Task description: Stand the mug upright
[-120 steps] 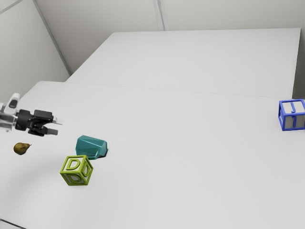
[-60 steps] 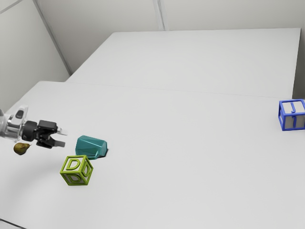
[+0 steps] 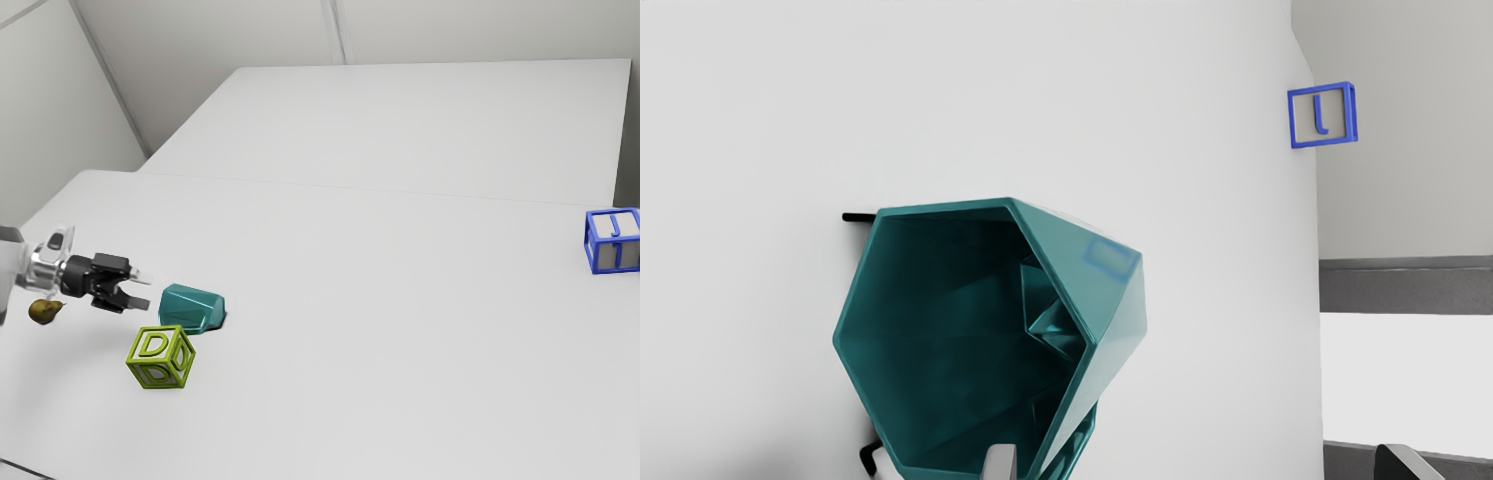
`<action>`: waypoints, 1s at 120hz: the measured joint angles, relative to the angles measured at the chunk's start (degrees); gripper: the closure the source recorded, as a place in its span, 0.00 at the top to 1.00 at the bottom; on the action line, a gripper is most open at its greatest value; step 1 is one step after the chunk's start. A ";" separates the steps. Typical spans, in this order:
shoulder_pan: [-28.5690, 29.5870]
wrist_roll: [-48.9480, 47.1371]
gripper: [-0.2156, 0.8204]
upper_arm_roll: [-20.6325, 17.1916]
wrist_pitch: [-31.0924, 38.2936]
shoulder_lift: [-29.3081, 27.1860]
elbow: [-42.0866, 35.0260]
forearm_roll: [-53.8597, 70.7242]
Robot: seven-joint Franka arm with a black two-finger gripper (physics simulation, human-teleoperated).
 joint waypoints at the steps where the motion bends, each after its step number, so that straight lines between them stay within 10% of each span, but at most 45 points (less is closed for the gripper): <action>1: 0.01 0.08 0.77 0.00 -0.04 0.07 -0.03 -0.21; 120: -2.67 9.84 0.77 -0.50 -0.77 7.33 0.26 -9.21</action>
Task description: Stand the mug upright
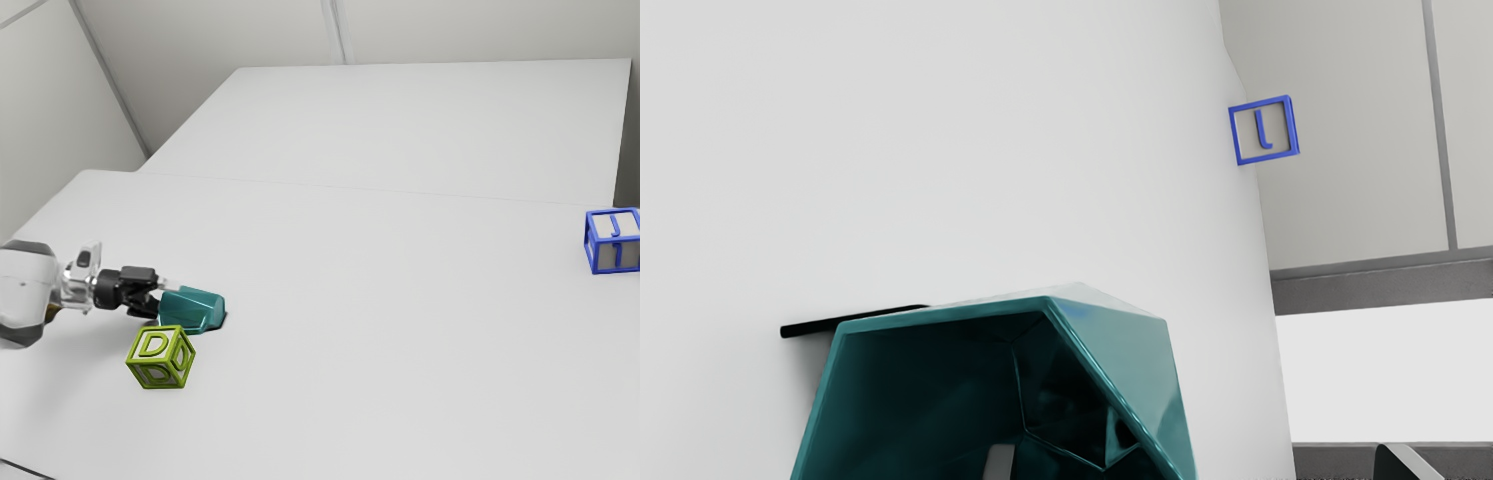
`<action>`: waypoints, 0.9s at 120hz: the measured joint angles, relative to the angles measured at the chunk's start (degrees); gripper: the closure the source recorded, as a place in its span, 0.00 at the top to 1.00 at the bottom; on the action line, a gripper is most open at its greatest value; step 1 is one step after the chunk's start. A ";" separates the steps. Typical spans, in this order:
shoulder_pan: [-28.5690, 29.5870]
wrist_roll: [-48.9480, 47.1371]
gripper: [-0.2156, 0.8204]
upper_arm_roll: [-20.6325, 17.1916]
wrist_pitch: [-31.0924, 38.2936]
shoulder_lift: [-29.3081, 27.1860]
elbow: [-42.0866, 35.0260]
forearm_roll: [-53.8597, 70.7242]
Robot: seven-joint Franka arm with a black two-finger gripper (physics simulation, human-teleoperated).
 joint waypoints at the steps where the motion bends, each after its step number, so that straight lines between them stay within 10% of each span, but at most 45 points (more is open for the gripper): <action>1: -0.04 0.04 0.77 -0.01 0.00 0.03 0.01 -0.01; 15: -0.71 0.54 0.75 -0.09 0.03 0.36 0.20 -0.16; 59: -1.15 1.60 0.17 -0.24 -0.16 0.01 0.25 -0.78; 108: -2.06 2.09 0.07 -0.53 -0.18 -0.90 1.81 -0.83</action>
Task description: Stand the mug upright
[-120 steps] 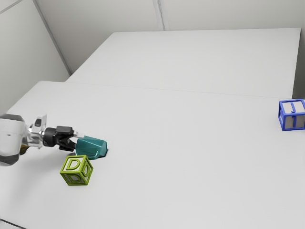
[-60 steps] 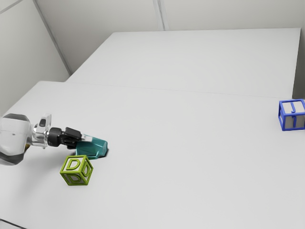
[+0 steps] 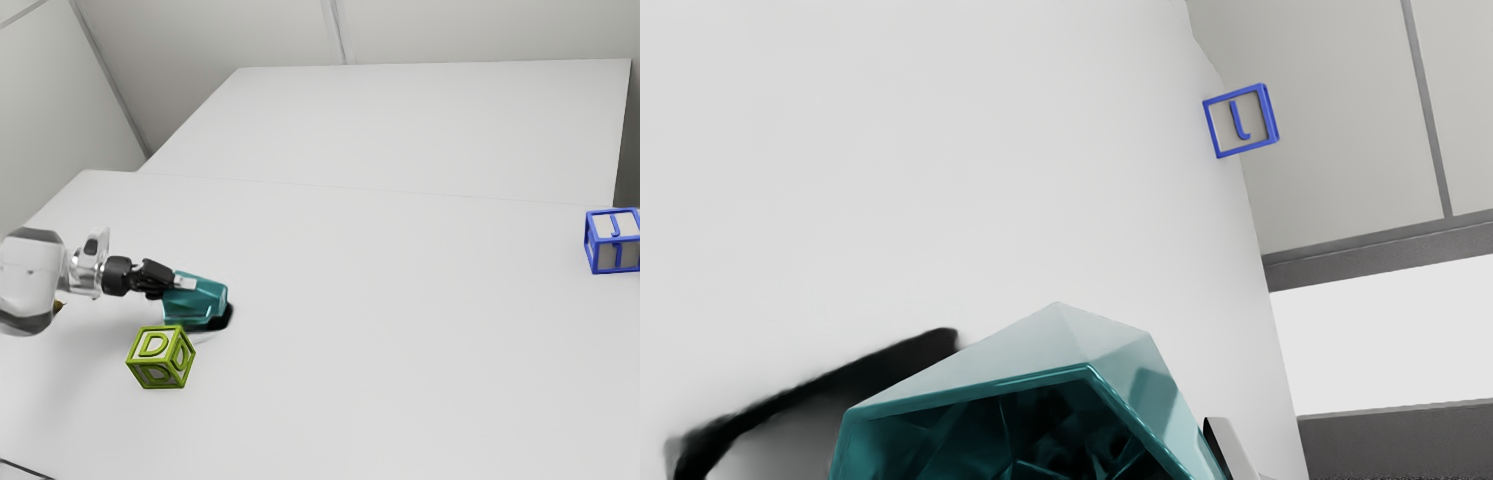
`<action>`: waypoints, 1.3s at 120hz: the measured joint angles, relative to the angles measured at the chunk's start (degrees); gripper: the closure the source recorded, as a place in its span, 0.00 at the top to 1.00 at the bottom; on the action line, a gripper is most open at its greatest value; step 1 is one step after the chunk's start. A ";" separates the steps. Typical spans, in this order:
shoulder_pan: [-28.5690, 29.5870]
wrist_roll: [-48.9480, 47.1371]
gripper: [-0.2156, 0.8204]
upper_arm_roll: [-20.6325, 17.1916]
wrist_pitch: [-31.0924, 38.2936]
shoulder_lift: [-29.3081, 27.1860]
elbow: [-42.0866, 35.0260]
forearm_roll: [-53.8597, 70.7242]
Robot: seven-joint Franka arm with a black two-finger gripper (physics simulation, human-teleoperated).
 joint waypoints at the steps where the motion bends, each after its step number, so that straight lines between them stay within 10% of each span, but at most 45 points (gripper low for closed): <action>1: -0.04 0.00 0.07 0.00 -0.02 -0.04 0.13 0.01; 64: -7.59 -5.36 0.06 0.12 -0.48 -10.42 6.55 11.29; 156: -25.52 -39.76 0.07 -5.84 9.87 -17.42 10.78 52.25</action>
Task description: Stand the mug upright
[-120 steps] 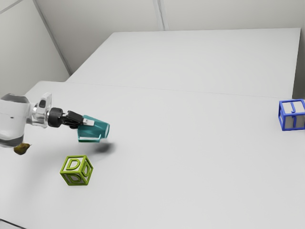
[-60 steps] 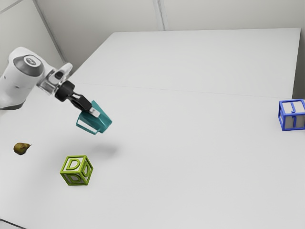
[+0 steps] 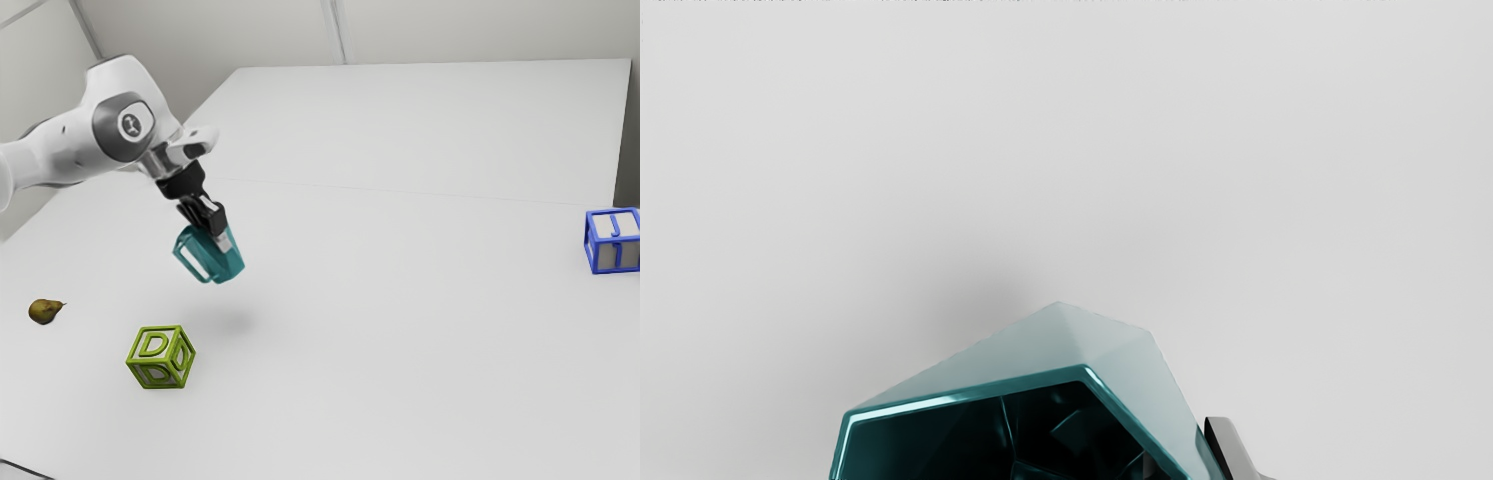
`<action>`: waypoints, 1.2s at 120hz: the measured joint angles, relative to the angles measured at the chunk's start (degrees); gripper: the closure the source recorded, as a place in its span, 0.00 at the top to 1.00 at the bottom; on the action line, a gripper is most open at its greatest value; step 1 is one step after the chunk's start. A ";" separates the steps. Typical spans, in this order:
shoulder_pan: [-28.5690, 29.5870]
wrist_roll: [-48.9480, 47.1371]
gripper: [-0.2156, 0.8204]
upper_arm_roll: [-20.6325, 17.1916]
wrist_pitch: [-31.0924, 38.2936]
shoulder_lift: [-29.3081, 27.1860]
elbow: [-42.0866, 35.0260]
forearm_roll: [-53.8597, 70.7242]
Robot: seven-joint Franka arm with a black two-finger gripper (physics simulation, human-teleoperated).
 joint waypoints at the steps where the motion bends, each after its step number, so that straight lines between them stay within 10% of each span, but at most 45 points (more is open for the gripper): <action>1: -0.04 -0.40 0.07 -0.20 0.09 -0.14 -0.04 0.30; 87: -0.12 -24.06 0.07 -4.92 23.24 -2.85 -13.90 15.21; 144: -1.46 -31.62 0.07 -5.16 26.68 -1.83 -17.45 16.03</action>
